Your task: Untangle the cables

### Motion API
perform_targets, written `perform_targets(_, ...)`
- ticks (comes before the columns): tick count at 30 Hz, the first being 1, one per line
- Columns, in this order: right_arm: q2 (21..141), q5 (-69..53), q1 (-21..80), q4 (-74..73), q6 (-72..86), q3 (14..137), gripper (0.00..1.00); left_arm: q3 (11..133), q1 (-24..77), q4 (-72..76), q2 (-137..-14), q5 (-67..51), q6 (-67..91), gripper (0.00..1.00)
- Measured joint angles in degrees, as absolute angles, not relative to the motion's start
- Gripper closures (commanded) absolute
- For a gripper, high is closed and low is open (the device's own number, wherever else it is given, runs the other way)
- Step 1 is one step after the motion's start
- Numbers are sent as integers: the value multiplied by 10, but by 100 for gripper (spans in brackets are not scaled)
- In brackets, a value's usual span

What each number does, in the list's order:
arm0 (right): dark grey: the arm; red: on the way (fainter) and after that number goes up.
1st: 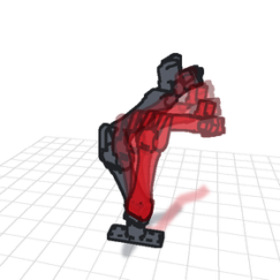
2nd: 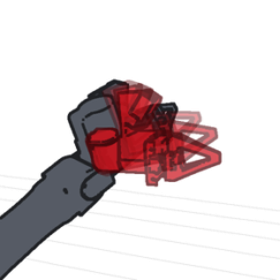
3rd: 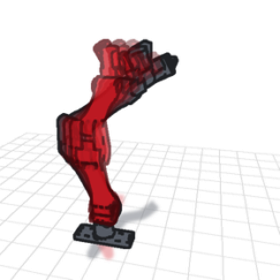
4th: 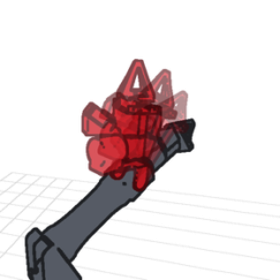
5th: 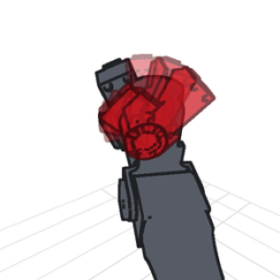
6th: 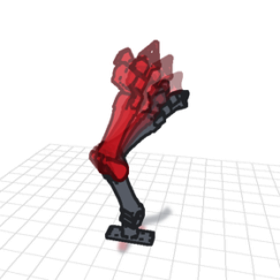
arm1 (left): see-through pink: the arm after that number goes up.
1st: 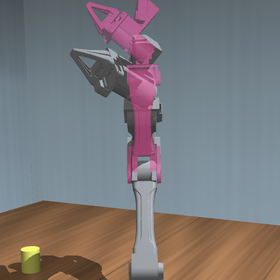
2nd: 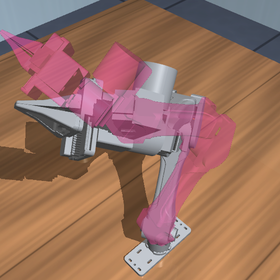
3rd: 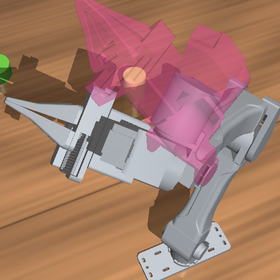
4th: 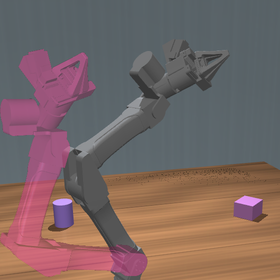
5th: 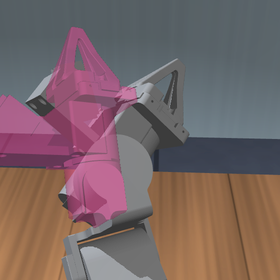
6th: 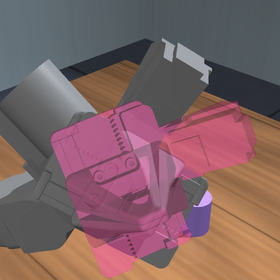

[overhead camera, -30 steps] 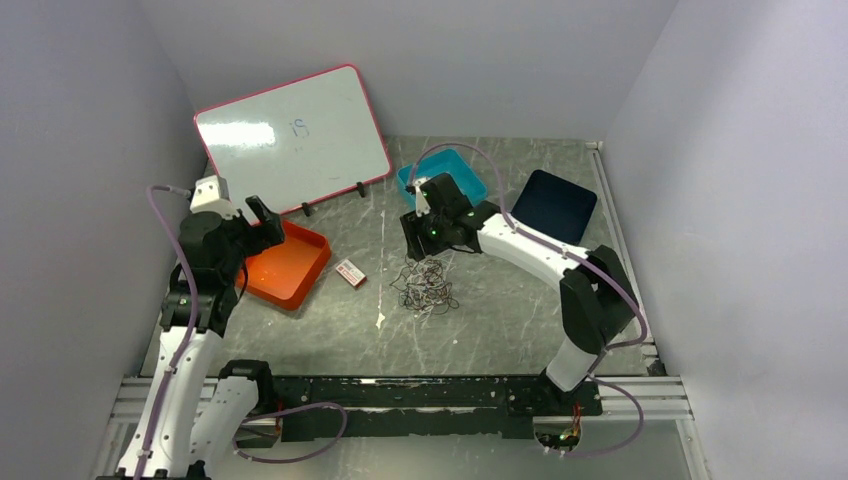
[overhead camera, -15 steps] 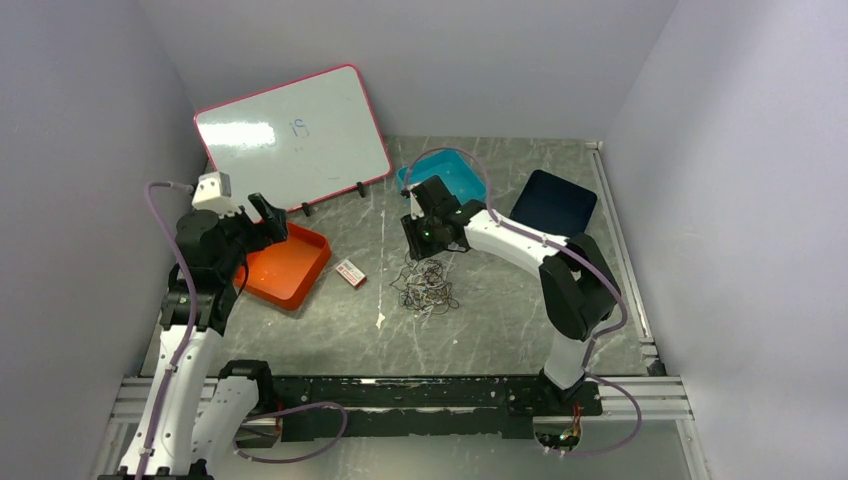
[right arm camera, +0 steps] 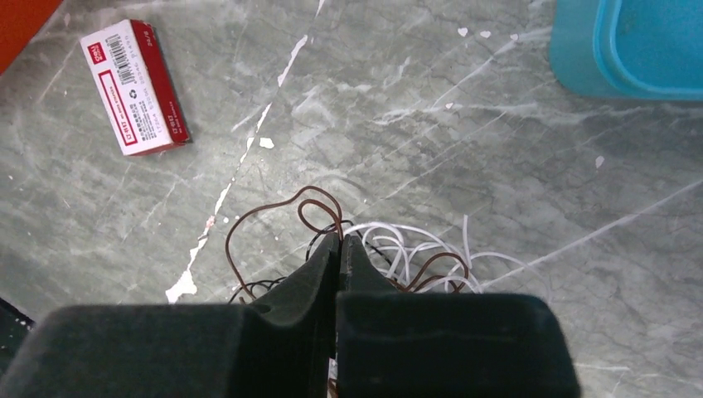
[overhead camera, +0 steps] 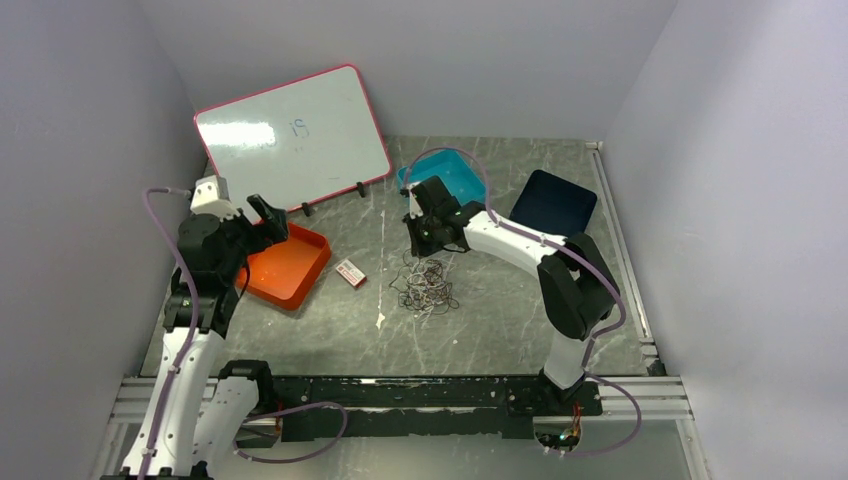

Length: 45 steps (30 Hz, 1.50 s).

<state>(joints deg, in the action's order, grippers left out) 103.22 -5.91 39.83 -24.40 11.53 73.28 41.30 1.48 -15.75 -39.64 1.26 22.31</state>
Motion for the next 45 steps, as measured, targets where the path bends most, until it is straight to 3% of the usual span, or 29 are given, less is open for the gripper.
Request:
perform_targets(9,980,-66,398,-210,114,704,100,395,9,-135,-363,-12,216,1)
perform_targets(18,841,-70,398,-79,133,602,100,387,8,-99,-373,-133,186,1)
perform_targets(26,805,-59,398,-56,170,592,100,366,30,-20,-378,-228,222,1)
perform_targets(38,745,-74,398,-37,196,631,100,314,248,73,-432,-185,269,2)
perform_targets(45,712,-47,398,-51,209,660,100,297,294,138,-485,-160,273,3)
